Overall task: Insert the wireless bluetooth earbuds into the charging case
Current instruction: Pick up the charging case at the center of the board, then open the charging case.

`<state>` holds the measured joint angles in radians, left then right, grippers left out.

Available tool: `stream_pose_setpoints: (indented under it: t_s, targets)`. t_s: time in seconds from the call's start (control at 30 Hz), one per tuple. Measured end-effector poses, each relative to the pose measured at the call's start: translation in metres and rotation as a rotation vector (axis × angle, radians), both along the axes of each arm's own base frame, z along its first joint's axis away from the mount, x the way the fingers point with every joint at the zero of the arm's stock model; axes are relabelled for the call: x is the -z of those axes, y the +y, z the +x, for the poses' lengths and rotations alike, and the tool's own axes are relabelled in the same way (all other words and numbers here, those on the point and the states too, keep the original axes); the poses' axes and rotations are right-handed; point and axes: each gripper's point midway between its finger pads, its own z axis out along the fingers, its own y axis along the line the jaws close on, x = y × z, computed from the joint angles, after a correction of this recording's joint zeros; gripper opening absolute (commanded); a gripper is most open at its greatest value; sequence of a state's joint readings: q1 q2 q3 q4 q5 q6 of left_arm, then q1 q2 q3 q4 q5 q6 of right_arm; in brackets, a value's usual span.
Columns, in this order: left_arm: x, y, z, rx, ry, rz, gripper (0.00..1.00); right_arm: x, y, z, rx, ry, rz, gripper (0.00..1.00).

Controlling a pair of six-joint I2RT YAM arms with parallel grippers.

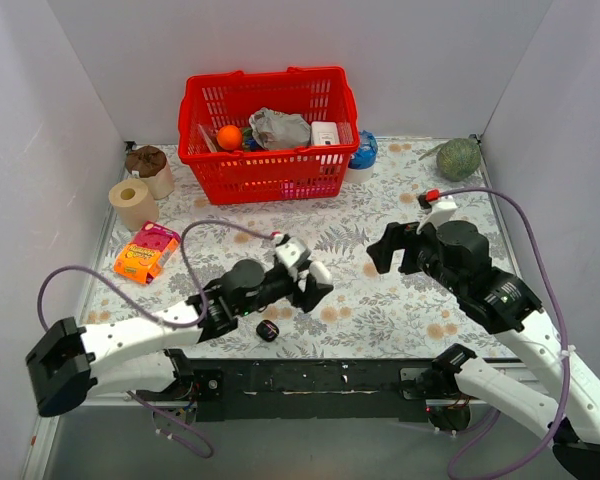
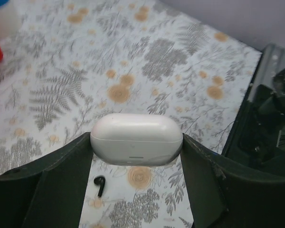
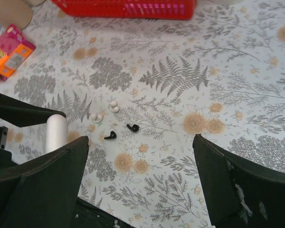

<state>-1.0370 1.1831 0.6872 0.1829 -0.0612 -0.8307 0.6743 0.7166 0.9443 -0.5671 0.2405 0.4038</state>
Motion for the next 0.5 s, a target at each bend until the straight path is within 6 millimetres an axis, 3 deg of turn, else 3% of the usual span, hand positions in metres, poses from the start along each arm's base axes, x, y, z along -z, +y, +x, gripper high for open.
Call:
stream_pose_setpoints:
  t_s: [0.07,0.2,0.5]
  targets:
    - [-0.015,0.013,-0.02,0.081,-0.117,-0.117,0.0,0.005,0.013,-0.002,-0.082,0.014,-0.015,0.97]
    - [-0.002,0.037,-0.043,0.151,-0.259,-0.166,0.0,0.01,0.036,-0.005,-0.212,0.062,-0.036,0.96]
    - [-0.024,0.037,-0.039,0.182,-0.454,-0.154,0.0,-0.006,0.089,-0.022,-0.452,0.119,-0.005,0.95]
